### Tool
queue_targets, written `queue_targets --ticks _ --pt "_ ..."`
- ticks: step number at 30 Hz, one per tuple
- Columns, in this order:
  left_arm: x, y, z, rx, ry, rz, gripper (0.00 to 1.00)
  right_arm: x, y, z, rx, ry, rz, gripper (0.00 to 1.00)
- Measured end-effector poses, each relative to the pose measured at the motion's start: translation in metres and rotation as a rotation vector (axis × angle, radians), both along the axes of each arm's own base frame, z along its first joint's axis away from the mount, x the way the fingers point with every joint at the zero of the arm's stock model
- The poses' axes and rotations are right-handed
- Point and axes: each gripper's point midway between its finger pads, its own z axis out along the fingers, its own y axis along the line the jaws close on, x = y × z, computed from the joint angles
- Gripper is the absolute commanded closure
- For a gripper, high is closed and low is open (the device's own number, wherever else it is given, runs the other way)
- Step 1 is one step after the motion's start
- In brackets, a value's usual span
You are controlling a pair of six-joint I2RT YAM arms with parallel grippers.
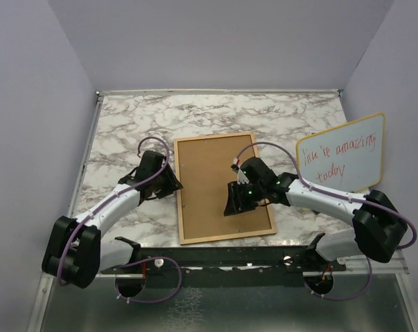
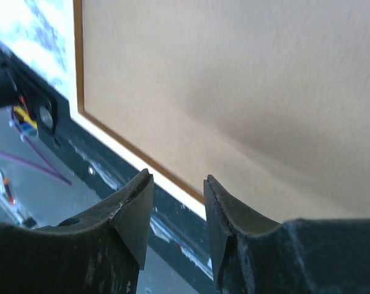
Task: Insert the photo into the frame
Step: Install the photo frame at the center of the board, then turn over the photo frame at the center of the board.
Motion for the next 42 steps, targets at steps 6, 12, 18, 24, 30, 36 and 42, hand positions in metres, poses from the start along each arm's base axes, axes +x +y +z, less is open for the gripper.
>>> queue_targets --ticks 6,12,18,24,30,36,42 --pt "0.016 0.016 0.031 0.071 -0.096 0.062 0.46 0.044 0.02 0.01 -0.045 -0.068 -0.096 0.56" --pt "0.022 0.041 0.069 0.138 -0.219 0.164 0.35 0.078 0.05 0.017 -0.087 -0.118 -0.152 0.55" --pt "0.017 0.067 0.102 0.181 -0.328 0.265 0.3 0.103 0.108 0.017 -0.143 -0.183 -0.143 0.52" --pt "0.005 0.089 0.128 0.184 -0.415 0.373 0.27 0.119 0.143 -0.001 -0.222 -0.213 -0.142 0.52" --pt "-0.007 0.1 0.142 0.14 -0.478 0.439 0.25 0.132 0.171 -0.009 -0.255 -0.24 -0.133 0.51" --pt "-0.014 0.103 0.136 0.142 -0.465 0.449 0.24 0.142 0.194 -0.013 -0.277 -0.268 -0.128 0.52" --pt "-0.015 0.103 0.135 0.145 -0.462 0.448 0.22 0.143 0.186 -0.035 -0.374 -0.273 -0.137 0.56"
